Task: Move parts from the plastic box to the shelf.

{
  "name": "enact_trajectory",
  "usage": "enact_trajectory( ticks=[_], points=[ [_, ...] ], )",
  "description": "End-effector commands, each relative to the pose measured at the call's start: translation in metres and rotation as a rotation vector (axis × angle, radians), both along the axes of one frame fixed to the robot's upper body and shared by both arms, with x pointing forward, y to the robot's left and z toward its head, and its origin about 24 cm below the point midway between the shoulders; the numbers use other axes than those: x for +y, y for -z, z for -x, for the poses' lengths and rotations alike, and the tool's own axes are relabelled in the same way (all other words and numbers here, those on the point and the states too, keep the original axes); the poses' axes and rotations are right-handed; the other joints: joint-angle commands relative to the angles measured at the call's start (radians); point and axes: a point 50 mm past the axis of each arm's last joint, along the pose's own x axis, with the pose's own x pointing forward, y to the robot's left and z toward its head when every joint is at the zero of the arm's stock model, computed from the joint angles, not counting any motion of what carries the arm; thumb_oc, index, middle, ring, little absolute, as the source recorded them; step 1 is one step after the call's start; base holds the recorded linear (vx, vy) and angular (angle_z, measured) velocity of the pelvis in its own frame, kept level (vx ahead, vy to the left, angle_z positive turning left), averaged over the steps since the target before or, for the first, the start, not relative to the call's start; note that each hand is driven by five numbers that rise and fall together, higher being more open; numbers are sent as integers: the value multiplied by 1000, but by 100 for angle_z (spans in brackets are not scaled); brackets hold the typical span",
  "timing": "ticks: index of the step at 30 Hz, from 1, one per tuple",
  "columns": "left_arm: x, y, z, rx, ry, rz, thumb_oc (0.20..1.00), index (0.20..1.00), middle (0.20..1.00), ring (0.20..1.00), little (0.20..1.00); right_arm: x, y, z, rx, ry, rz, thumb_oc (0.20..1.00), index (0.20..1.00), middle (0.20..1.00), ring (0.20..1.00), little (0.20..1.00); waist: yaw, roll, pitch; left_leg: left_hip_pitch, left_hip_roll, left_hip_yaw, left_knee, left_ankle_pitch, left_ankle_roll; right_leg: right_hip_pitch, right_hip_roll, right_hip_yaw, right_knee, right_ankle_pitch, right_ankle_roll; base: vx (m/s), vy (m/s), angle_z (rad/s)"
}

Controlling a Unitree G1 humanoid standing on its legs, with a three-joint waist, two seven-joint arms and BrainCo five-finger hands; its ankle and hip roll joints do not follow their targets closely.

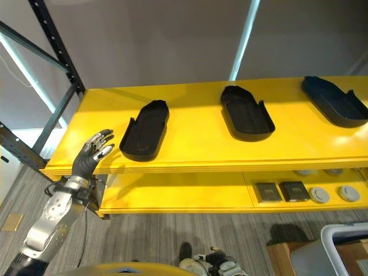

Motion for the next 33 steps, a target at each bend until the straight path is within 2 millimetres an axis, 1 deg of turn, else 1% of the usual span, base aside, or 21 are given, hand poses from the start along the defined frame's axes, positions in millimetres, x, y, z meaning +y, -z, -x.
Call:
enact_trajectory(
  ticks=[1,3,4,5,7,10,12,13,14,17,19,21,24,26,29,33],
  points=[
    [4,-29,-1,-171,45,-31,200,200,200,200,200,17,4,-1,29,-39,-48,1000,1000,1000,1000,1000,1,-25,46,3,65,-108,-2,-88,-32,121,-36,-27,3,-187,79,-28,8,18],
    [6,-25,7,-154,69,-62,200,200,200,200,200,18,4,-2,21,-38,-50,1000,1000,1000,1000,1000,7,-27,51,1,65,-111,-2,-88,-31,123,-36,-31,3,-185,80,-22,12,18],
    [6,-16,10,-109,83,-69,200,200,200,200,200,20,5,-2,26,-51,-53,1000,1000,1000,1000,1000,11,-28,54,0,64,-114,-2,-88,-31,124,-37,-34,3,-184,80,-8,11,12],
    [6,-16,10,-109,83,-69,200,200,200,200,200,20,5,-2,26,-51,-53,1000,1000,1000,1000,1000,11,-29,54,0,64,-114,-2,-88,-31,124,-37,-34,3,-184,80,0,0,0],
    [4,-6,12,-59,95,-80,200,200,200,200,200,23,4,-5,22,-67,-56,1000,1000,1000,1000,1000,12,-32,60,-3,64,-117,-2,-86,-31,124,-37,-40,3,-183,81,0,0,0],
    [1,-2,10,-47,107,-96,200,200,200,200,200,26,3,-9,5,-70,-62,1000,1000,1000,1000,1000,11,-35,64,-12,65,-118,-2,-82,-33,118,-36,-42,3,-182,82,-15,-9,5],
    [-1,-1,6,-45,121,-112,200,200,200,200,200,30,2,-16,-21,-74,-75,1000,1000,1000,1000,1000,6,-37,73,-27,67,-116,-2,-77,-35,102,-35,-42,3,-178,82,-47,-11,3],
    [-2,1,1,-44,124,-119,200,200,200,200,200,33,-1,-24,-52,-82,-82,1000,1000,1000,1000,1000,-3,-39,86,-46,70,-111,-2,-71,-37,76,-33,-36,3,-171,84,-62,-8,3],
    [-2,1,1,-45,124,-119,200,200,200,200,200,33,-1,-25,-53,-82,-82,1000,1000,1000,1000,1000,-3,-39,85,-48,70,-111,-2,-71,-37,74,-33,-36,3,-170,84,-72,-5,1],
    [-4,-2,-9,-73,125,-147,200,200,200,200,200,38,-4,-34,-98,-78,-98,1000,1000,1000,1000,1000,-21,-46,100,-91,78,-92,-2,-59,-42,20,-26,-18,3,-158,85,-72,-15,-8],
    [-4,-4,-12,-83,120,-151,200,200,200,200,200,38,-4,-34,-102,-75,-100,1000,1000,1000,1000,1000,-26,-47,100,-102,80,-87,-2,-57,-43,7,-24,-14,3,-156,85,-33,-13,-15],
    [-5,-10,-22,-124,99,-165,200,200,200,200,200,37,-4,-31,-97,-78,-95,1000,1000,1000,1000,1000,-43,-56,109,-126,87,-77,-2,-50,-45,-25,-18,1,3,-151,86,-40,-18,-20],
    [-6,-15,-28,-148,85,-164,200,200,200,200,200,34,-3,-28,-89,-74,-84,1000,1000,1000,1000,1000,-52,-60,112,-144,89,-70,-2,-46,-46,-49,-14,7,3,-147,85,-32,-18,-21],
    [-9,-20,-33,-177,85,-170,200,200,200,200,200,30,-1,-22,-70,-59,-72,1000,1000,1000,1000,1000,-61,-66,113,-158,92,-66,-2,-43,-47,-65,-11,12,3,-146,84,-13,-35,-17],
    [-12,-26,-38,-201,87,-160,200,200,200,200,200,27,-1,-20,-60,-57,-62,1000,1000,1000,1000,1000,-71,-70,116,-165,94,-61,-2,-40,-49,-75,-10,17,3,-146,82,4,-19,-8],
    [-15,-32,-43,-224,82,-134,200,200,200,200,200,26,-1,-21,-62,-59,-56,1000,1000,1000,1000,1000,-78,-71,117,-171,96,-59,-2,-39,-49,-83,-6,22,3,-145,80,0,0,0]
  ],
)
